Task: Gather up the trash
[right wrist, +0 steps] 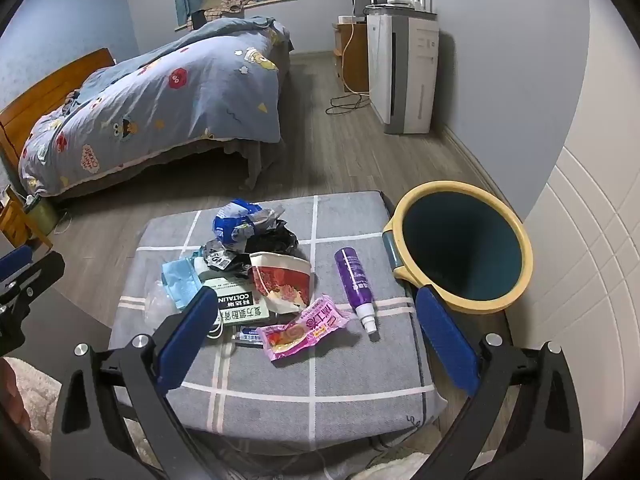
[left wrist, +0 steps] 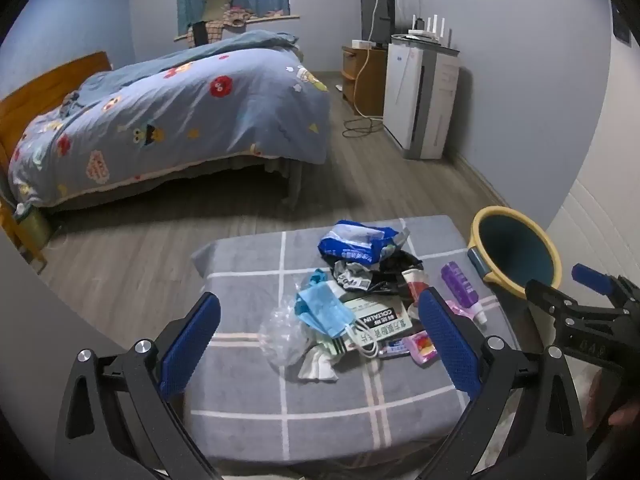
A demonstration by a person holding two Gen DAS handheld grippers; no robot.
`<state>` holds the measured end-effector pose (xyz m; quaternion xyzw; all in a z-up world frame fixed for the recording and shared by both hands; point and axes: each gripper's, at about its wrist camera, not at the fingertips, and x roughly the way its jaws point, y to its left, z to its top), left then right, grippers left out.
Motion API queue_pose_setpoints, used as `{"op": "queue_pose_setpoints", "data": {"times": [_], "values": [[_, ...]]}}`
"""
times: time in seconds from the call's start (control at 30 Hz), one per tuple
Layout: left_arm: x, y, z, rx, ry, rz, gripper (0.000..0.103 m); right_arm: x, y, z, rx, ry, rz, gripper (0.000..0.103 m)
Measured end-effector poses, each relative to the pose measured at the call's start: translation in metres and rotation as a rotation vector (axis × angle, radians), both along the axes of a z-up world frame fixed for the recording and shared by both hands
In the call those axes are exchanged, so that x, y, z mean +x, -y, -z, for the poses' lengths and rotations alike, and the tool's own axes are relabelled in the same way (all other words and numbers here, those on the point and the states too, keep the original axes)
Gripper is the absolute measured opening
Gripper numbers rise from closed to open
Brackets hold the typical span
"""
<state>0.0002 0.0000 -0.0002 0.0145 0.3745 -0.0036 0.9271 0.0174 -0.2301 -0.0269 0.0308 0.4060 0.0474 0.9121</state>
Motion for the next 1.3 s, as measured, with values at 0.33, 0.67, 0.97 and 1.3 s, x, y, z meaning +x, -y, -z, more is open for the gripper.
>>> {"op": "queue_pose_setpoints", "data": {"times": [0.33, 0.67, 0.97, 1.3], "values": [[-0.0001, 0.0001, 0.0000, 0.003, 0.003, 0.001, 0.098, 0.0005, -0.0018, 0.0013, -0.001, 0.000, -0.002, 0.098], [0.0000, -0.0002, 0.0000, 0.001, 0.001, 0.001, 0.098, 0.0002, -0.0022, -0.0007, -0.008, -0.002, 0.000, 0.098], [0.0002, -0.0003, 0.0000, -0.001, -0.001, 0.001, 0.098, 0.0002, -0.0019, 0.0008, -0.012, -0.007, -0.003, 0.098], [0.0003, -0.0004, 0.0001, -0.001, -0.002, 0.001, 0.098, 0.0006, -0.0017, 0.0015, -0.013, -0.009, -0.003, 0.098]]}}
